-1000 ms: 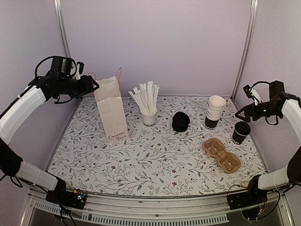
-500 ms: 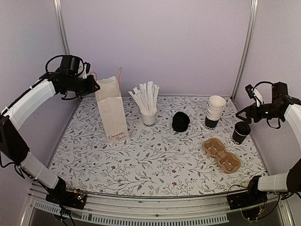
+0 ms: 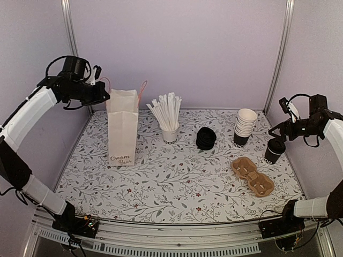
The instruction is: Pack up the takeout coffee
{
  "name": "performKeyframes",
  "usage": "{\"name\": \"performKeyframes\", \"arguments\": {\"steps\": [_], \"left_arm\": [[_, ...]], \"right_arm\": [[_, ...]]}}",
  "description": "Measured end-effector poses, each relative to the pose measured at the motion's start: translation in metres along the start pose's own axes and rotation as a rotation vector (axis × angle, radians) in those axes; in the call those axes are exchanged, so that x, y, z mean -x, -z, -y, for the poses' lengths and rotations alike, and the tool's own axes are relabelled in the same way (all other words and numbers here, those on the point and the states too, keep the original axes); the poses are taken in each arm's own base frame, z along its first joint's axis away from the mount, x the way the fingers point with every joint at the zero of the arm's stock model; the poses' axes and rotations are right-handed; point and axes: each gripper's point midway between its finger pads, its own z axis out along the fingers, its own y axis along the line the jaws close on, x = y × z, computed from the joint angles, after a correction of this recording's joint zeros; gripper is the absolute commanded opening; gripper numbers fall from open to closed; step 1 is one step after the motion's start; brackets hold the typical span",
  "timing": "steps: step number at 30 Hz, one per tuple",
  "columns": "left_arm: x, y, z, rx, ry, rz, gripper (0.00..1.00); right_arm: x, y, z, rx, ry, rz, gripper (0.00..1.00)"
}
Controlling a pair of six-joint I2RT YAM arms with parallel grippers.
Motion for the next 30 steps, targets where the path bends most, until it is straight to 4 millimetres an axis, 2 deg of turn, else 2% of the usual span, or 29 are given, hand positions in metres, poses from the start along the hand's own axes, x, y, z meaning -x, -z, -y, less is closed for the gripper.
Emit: {"name": "performKeyframes", "arguments": {"steps": [5,8,13,16,21,25,27,30], "left_arm": [[-0.002,0.032,0.008,-0.032,-0.02,0.029,0.0],[-0.015,0.043,0.006,-0.032,-0.021,0.026,0.0],[-0.039,0.042,-0.001,-0.026,-0.019,-0.016,0.0],[-0.048,0.041,0.007,-0.083,-0.019,-0.034,0.0],[-0.052,0.051,0.05,-0.27,-0.061,-0.024,0.0],[-0.063,0.073,0.105,-0.446,-0.137,-0.024,0.0],[-0.069,0.086,0.126,-0.517,-0.159,-0.03,0.0],[-0.078,0.102,0.146,-0.592,-0.172,-0.045,0.0]], "right_arm": [[0.001,-0.001,-0.002,0.014,-0.002,0.01,0.81],[0.001,-0.002,-0.003,0.023,-0.009,0.014,0.8],[0.001,-0.005,-0.003,0.043,-0.024,0.012,0.8],[0.001,-0.006,-0.003,0.046,-0.026,0.012,0.8],[0.001,-0.008,-0.002,0.048,-0.027,0.012,0.8],[0.001,-0.01,0.0,0.05,-0.031,0.01,0.8],[0.0,-0.011,0.0,0.052,-0.035,0.009,0.79],[0.0,-0.012,0.0,0.061,-0.048,0.006,0.79]]}}
